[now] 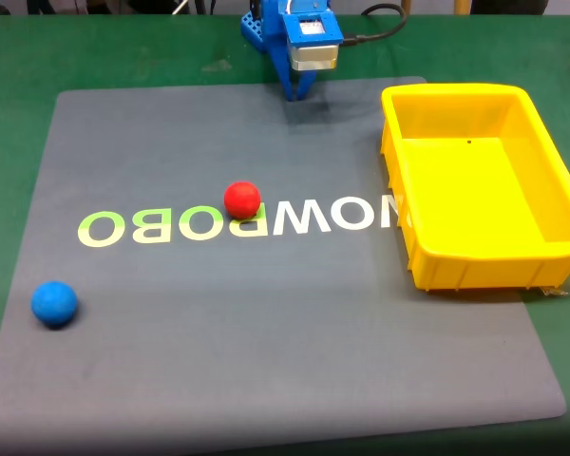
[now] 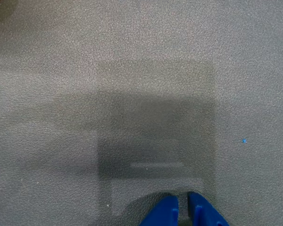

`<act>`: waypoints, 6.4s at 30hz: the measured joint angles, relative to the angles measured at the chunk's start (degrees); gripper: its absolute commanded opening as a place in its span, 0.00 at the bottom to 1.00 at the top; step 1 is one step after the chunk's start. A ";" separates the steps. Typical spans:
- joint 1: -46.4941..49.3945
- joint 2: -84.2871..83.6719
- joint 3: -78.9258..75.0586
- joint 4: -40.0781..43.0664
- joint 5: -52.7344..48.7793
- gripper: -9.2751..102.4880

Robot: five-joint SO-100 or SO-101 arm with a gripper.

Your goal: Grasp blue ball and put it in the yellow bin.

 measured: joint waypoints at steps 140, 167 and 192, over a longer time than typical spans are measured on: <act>32.26 -178.95 -144.14 -79.98 -12.83 0.08; 19.42 -132.10 -104.85 -76.20 -5.36 0.08; -14.06 -99.40 -70.58 -75.15 -5.27 0.08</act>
